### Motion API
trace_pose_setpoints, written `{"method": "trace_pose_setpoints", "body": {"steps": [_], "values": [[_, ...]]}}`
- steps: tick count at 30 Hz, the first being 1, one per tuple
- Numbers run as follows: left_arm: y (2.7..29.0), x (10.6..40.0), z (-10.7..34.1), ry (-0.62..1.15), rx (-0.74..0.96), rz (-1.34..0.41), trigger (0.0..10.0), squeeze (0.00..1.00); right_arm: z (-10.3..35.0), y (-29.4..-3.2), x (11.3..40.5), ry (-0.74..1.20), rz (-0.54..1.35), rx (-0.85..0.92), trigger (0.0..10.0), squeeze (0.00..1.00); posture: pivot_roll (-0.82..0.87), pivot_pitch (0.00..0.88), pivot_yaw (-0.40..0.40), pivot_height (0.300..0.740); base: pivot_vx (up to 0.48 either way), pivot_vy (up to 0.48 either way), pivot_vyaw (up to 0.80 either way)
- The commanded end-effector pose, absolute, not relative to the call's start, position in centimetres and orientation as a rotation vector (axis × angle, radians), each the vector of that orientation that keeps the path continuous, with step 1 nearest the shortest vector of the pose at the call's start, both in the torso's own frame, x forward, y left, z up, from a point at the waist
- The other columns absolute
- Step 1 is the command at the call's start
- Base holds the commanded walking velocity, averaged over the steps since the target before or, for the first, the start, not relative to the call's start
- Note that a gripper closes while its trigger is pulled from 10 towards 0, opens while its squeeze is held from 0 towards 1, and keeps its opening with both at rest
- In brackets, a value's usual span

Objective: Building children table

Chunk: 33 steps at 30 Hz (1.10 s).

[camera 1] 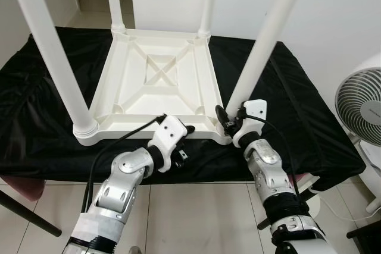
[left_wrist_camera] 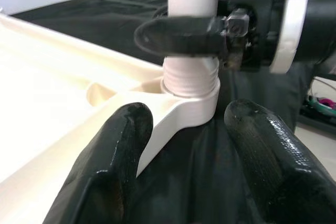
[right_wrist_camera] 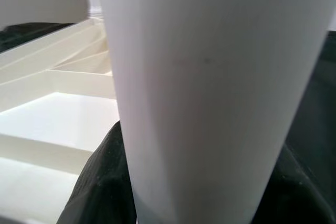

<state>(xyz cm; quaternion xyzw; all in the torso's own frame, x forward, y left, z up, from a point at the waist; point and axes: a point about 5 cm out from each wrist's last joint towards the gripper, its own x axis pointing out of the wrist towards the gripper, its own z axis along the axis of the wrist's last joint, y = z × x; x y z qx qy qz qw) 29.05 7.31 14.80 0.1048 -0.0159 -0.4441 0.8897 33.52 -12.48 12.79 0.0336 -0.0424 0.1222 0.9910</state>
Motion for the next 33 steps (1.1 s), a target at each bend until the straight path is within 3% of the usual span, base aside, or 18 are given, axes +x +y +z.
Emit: {"method": "trace_pose_setpoints", "body": {"steps": [1, 5, 9, 15, 16, 19, 20, 31, 32, 33], "values": [[7.7, 29.7, 14.7, -0.04, 0.217, -0.791, 10.0, 0.0, 10.5, -12.4, 32.8, 0.026, 0.201, 0.087, 0.0, 0.0, 0.09, 0.0, -0.029, 0.74, 0.0, 0.0, 0.0], [7.7, 30.0, 14.9, -0.053, 0.217, -0.79, 10.0, 0.0, 10.3, -12.1, 32.6, 0.032, 0.147, 0.083, 0.0, 0.0, 0.09, 0.0, -0.025, 0.74, 0.0, 0.0, 0.0], [7.7, 30.8, 15.2, -0.071, 0.235, -0.773, 10.0, 0.0, 9.7, -11.7, 32.3, 0.068, -0.026, 0.109, 0.0, 0.0, 0.08, 0.0, -0.017, 0.74, 0.0, 0.0, 0.0], [7.5, 31.0, 15.5, -0.096, 0.234, -0.78, 10.0, 0.0, 10.0, -11.2, 32.2, 0.054, -0.019, 0.124, 0.0, 0.0, 0.07, 0.0, -0.014, 0.74, 0.0, 0.0, 0.0], [7.5, 31.1, 15.6, -0.1, 0.231, -0.78, 10.0, 0.0, 10.5, -11.2, 32.1, 0.022, 0.016, 0.109, 10.0, 0.0, 0.07, 0.0, -0.014, 0.74, 0.0, 0.0, 0.0], [7.6, 31.2, 15.5, -0.096, 0.227, -0.774, 10.0, 0.0, 10.9, -11.3, 31.9, -0.001, 0.054, 0.103, 10.0, 0.0, 0.07, 0.0, -0.013, 0.74, 0.0, 0.0, 0.0], [7.7, 31.2, 15.3, -0.09, 0.231, -0.766, 10.0, 0.0, 11.3, -11.4, 31.7, -0.024, 0.095, 0.12, 10.0, 1.0, 0.06, 0.0, -0.014, 0.74, 0.0, 0.0, 0.0], [7.6, 31.4, 15.1, -0.095, 0.222, -0.762, 10.0, 0.0, 12.8, -14.3, 30.9, -0.094, 0.366, 0.05, 10.0, 1.0, 0.06, 0.0, -0.02, 0.74, 0.0, 0.0, 0.0], [7.5, 31.6, 15.4, -0.105, 0.221, -0.765, 10.0, 0.0, 13.3, -15.8, 31.2, -0.086, 0.473, -0.022, 10.0, 0.0, 0.06, 0.0, -0.02, 0.74, 0.0, 0.0, 0.0], [7.5, 31.6, 15.4, -0.107, 0.224, -0.769, 10.0, 0.0, 13.6, -16.4, 31.3, -0.085, 0.505, -0.047, 10.0, 0.0, 0.06, 0.0, -0.015, 0.74, 0.0, 0.0, 0.0]]}}
